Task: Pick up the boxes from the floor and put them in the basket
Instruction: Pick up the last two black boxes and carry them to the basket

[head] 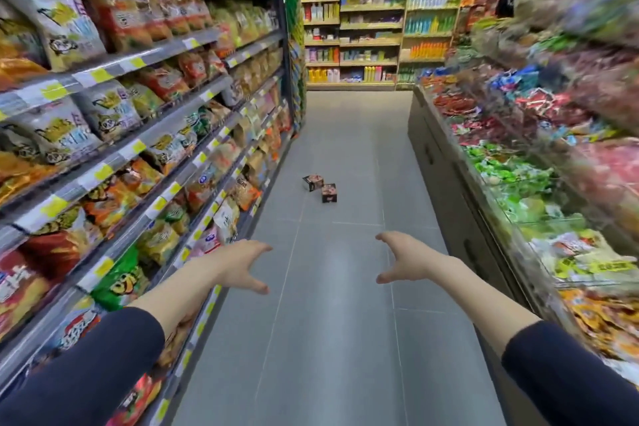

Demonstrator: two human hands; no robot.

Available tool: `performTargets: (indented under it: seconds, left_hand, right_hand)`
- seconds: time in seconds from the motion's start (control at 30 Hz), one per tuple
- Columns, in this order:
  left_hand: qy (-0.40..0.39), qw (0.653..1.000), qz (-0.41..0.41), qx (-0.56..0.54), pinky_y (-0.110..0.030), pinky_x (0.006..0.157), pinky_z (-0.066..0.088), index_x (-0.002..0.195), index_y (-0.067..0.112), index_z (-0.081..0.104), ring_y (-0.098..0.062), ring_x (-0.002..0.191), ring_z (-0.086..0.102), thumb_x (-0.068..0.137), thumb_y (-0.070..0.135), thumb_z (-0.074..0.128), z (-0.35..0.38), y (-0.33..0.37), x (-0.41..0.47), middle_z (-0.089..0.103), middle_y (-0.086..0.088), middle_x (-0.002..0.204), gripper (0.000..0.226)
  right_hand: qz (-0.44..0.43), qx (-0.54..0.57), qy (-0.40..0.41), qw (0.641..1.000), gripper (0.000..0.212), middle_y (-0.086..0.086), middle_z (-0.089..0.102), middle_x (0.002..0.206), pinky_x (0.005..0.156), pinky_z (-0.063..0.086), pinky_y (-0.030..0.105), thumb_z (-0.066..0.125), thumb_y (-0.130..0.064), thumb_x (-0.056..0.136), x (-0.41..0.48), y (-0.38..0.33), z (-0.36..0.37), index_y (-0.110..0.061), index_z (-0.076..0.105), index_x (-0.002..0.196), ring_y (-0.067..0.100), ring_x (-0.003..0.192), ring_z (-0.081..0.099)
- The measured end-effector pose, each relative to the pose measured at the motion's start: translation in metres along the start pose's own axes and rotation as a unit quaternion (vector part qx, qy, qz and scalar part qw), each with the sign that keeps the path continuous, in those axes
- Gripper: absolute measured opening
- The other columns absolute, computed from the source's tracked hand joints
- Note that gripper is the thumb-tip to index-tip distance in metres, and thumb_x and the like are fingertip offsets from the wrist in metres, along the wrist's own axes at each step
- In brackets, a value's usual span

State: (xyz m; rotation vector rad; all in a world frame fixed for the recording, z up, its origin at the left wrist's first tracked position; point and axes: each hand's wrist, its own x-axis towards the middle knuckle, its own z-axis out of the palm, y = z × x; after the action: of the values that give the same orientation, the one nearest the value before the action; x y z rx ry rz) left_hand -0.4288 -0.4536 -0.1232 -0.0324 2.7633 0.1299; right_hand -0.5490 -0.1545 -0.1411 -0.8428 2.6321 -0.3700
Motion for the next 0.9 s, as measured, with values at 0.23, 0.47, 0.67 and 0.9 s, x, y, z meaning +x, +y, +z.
performTargets:
  seconds: [0.23, 0.47, 0.67, 0.9]
  left_hand:
    - [-0.003, 0.998, 0.051, 0.021, -0.029, 0.113, 0.025, 0.147, 0.015, 0.022, -0.018, 0.140, 0.028, 0.078, 0.054, 0.066, -0.076, -0.030, 0.174, 0.029, -0.004, 0.152, 0.091]
    - [-0.002, 0.997, 0.074, 0.036, -0.036, 0.112, 0.030, 0.146, 0.017, 0.023, -0.018, 0.139, 0.030, 0.076, 0.057, 0.065, -0.117, -0.051, 0.327, 0.031, -0.002, 0.151, 0.091]
    - [-0.002, 0.998, 0.060, 0.037, -0.036, 0.110, 0.032, 0.147, 0.019, 0.022, -0.018, 0.138, 0.031, 0.076, 0.058, 0.064, -0.153, -0.073, 0.465, 0.032, -0.001, 0.150, 0.091]
    - [-0.030, 0.999, 0.025, 0.025, -0.031, 0.111, 0.030, 0.147, 0.016, 0.021, -0.017, 0.139, 0.028, 0.080, 0.057, 0.061, -0.203, -0.112, 0.585, 0.029, -0.002, 0.152, 0.088]
  right_hand:
    - [0.058, 0.017, -0.007, 0.998, 0.092, 0.006, 0.029, 0.152, 0.113, 0.028, 0.031, 0.074, -0.038, 0.074, 0.121, 0.058, -0.045, -0.009, 0.024, 0.146, 0.021, 0.139, 0.029]
    - [0.085, 0.054, 0.008, 0.995, 0.093, 0.008, 0.037, 0.147, 0.110, 0.032, 0.030, 0.078, -0.041, 0.068, 0.242, 0.119, -0.084, -0.009, 0.031, 0.142, 0.021, 0.135, 0.036]
    - [0.088, 0.060, -0.006, 0.994, 0.093, 0.006, 0.033, 0.149, 0.112, 0.029, 0.032, 0.076, -0.040, 0.070, 0.375, 0.185, -0.122, -0.011, 0.028, 0.144, 0.021, 0.138, 0.032]
    - [0.074, 0.045, -0.038, 0.996, 0.092, 0.008, 0.034, 0.149, 0.111, 0.030, 0.032, 0.075, -0.040, 0.072, 0.530, 0.234, -0.186, -0.010, 0.027, 0.144, 0.022, 0.137, 0.033]
